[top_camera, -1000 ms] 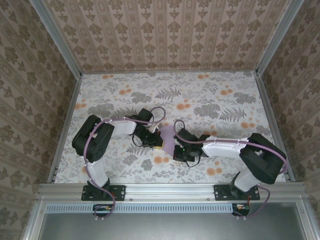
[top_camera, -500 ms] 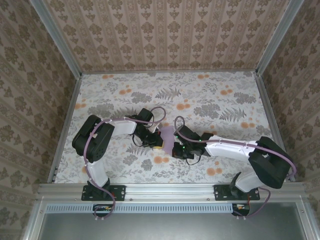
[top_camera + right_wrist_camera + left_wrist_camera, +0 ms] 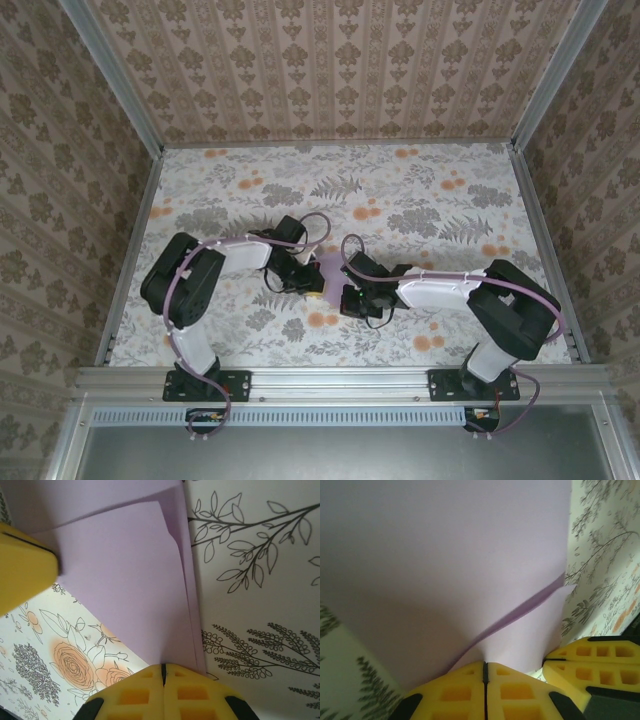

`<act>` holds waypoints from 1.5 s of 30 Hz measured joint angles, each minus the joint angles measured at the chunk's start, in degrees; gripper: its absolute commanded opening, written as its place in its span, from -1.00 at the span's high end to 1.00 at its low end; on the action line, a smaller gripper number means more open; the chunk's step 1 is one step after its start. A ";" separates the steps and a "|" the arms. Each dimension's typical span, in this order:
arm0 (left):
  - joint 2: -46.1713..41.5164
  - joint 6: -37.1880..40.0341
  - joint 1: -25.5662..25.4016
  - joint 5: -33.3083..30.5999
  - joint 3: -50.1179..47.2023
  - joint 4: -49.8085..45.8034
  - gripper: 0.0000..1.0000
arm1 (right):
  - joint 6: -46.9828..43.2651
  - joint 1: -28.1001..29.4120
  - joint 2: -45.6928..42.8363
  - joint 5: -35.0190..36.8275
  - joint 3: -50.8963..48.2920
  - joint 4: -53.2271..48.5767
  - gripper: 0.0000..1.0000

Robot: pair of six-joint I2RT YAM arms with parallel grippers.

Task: Fold a paper plane with a square sheet of paper (fold left side to right side)
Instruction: Third fold the triangle at the center of the table.

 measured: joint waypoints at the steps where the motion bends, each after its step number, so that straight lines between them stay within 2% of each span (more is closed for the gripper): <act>1: -0.83 0.02 -0.09 -0.42 0.00 -0.20 0.88 | 0.00 0.00 0.00 0.00 -0.02 -0.02 1.00; 7: -6.45 0.87 -1.90 -0.44 0.00 -0.24 0.91 | -0.04 0.00 -0.02 0.00 -0.04 -0.22 1.00; 15: -5.22 1.77 -6.93 1.57 0.04 -0.26 0.94 | -0.04 0.00 -0.02 0.00 -0.02 -0.37 1.00; 31: 0.13 3.21 -7.32 1.44 1.44 -0.31 0.93 | -0.22 0.00 -0.02 0.00 -0.02 -0.42 1.00; 45: 2.34 5.86 -7.37 -1.77 2.58 -1.95 0.94 | -0.46 0.00 -0.02 0.00 0.28 -1.55 1.00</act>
